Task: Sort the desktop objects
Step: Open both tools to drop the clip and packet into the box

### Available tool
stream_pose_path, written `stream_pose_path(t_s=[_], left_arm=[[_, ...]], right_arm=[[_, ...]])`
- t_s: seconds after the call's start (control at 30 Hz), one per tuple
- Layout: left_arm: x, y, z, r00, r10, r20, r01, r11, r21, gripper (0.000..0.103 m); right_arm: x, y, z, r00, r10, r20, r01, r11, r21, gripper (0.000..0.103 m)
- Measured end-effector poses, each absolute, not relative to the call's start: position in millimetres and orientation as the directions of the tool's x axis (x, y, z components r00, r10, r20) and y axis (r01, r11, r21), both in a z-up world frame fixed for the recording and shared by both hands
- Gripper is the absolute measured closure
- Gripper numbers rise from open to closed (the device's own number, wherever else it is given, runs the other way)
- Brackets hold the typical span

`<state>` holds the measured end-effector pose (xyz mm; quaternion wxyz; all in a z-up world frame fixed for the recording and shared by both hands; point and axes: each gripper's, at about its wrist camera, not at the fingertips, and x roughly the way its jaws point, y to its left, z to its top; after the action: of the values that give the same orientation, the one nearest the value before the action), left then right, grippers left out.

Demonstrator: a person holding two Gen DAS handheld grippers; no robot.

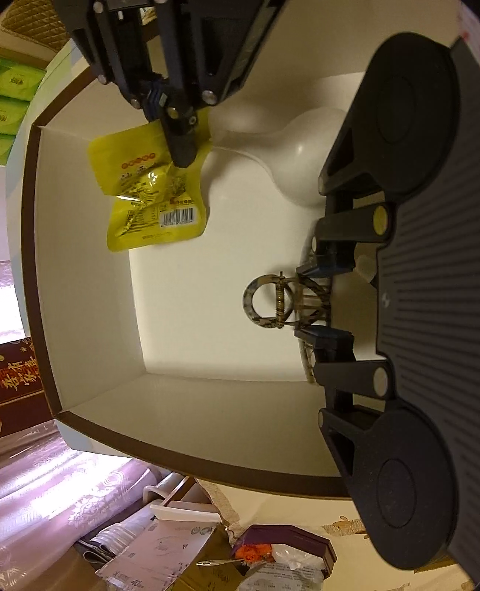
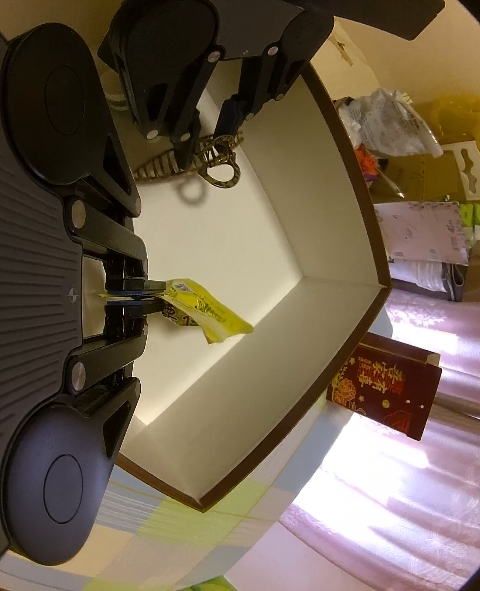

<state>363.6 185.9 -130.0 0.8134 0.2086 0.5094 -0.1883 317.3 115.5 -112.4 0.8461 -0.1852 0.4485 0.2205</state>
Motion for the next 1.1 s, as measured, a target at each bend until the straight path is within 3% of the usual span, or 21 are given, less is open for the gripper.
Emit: stream_pose_path(t_s=[0.37,0.47,0.5,0.53,0.63,0.73,0.77,0.83,1.0,1.1], left_arm=[[364,184,-123,0.436,-0.082,-0.896,0.5,0.85,0.165,0.076],[362,183,-119,0.447,-0.081,-0.891,0.5,0.849,0.174,0.071],[361,183,-118,0.449,-0.081,-0.89,0.5,0.848,0.175,0.069],[360,183,-117,0.451,-0.081,-0.889,0.499,0.848,0.176,0.068],[359,182,-116,0.455,-0.081,-0.887,0.497,0.849,0.178,0.063],[357,181,-114,0.461,-0.08,-0.884,0.496,0.849,0.182,0.059],[356,180,-113,0.464,-0.08,-0.882,0.496,0.849,0.184,0.057],[354,180,-112,0.471,-0.078,-0.879,0.495,0.848,0.189,0.043],[349,180,-108,0.483,-0.079,-0.872,0.493,0.848,0.196,0.038],[347,180,-106,0.492,-0.074,-0.867,0.49,0.847,0.206,0.028]], right_arm=[[320,113,-114,0.502,0.199,-0.841,-0.542,0.831,-0.127,0.103],[320,111,-113,0.506,0.194,-0.841,-0.531,0.838,-0.126,0.096],[320,110,-113,0.512,0.19,-0.838,-0.527,0.84,-0.131,0.086],[319,110,-112,0.519,0.187,-0.834,-0.522,0.842,-0.136,0.067],[314,110,-108,0.543,0.201,-0.816,-0.528,0.836,-0.146,0.042],[312,109,-106,0.554,0.2,-0.808,-0.524,0.838,-0.152,0.027],[311,109,-105,0.557,0.203,-0.805,-0.522,0.84,-0.15,0.024],[310,108,-103,0.565,0.206,-0.799,-0.519,0.841,-0.15,0.017],[308,107,-99,0.58,0.206,-0.788,-0.518,0.84,-0.162,0.008],[306,104,-97,0.587,0.216,-0.78,-0.517,0.841,-0.157,0.005]])
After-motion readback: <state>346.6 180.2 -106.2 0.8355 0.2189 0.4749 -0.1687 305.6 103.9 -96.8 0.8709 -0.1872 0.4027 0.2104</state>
